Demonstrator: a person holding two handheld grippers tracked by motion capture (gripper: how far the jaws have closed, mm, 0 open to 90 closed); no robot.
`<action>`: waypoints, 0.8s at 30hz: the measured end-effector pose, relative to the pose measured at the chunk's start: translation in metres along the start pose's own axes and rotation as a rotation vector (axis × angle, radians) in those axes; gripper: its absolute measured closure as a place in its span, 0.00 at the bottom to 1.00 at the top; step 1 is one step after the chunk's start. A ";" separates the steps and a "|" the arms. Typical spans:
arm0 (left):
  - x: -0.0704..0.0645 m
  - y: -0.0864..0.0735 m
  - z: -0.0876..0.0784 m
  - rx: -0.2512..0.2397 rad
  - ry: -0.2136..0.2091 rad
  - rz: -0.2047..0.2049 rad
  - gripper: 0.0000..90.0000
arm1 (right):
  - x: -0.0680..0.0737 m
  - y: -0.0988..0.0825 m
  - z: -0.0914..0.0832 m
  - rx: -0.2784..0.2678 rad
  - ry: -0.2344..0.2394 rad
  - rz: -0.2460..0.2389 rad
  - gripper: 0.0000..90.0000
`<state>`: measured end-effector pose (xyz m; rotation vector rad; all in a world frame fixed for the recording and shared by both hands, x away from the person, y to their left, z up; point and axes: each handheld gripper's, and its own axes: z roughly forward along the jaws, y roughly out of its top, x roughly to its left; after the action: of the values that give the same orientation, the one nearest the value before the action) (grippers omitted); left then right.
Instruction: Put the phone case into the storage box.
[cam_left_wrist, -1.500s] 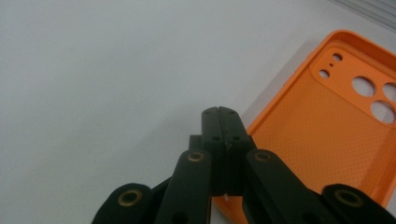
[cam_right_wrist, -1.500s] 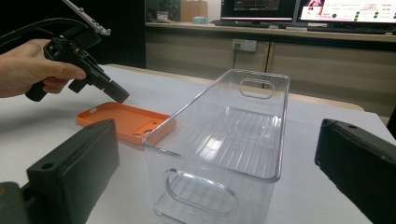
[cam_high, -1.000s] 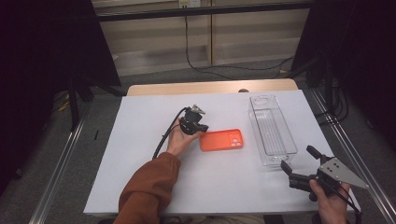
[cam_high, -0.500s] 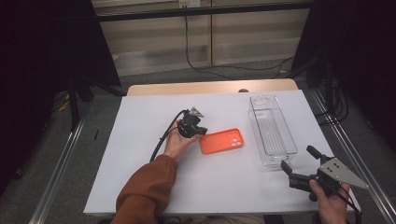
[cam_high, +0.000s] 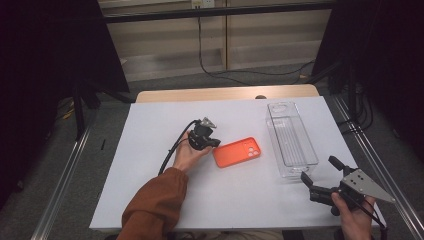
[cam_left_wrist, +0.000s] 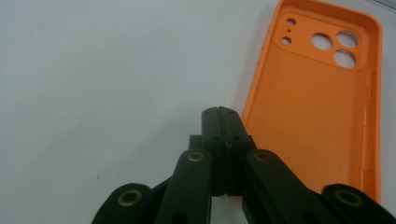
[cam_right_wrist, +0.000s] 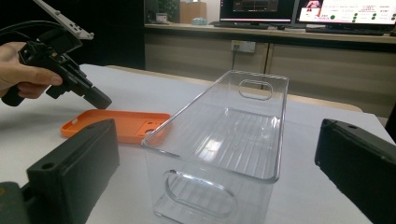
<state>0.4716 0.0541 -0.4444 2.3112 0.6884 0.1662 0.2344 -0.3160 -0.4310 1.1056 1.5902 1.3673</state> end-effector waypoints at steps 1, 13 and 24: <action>-0.001 0.000 -0.001 0.003 -0.002 0.000 1.00 | 0.000 0.000 0.000 0.002 -0.002 0.001 0.00; -0.006 -0.006 -0.002 0.028 -0.011 0.013 1.00 | 0.000 0.000 0.000 0.002 -0.002 0.001 0.00; -0.010 -0.012 -0.004 0.014 -0.025 -0.002 1.00 | 0.000 0.000 0.000 0.003 -0.002 -0.002 0.00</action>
<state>0.4568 0.0588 -0.4483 2.3224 0.6815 0.1319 0.2346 -0.3159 -0.4311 1.1071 1.5920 1.3621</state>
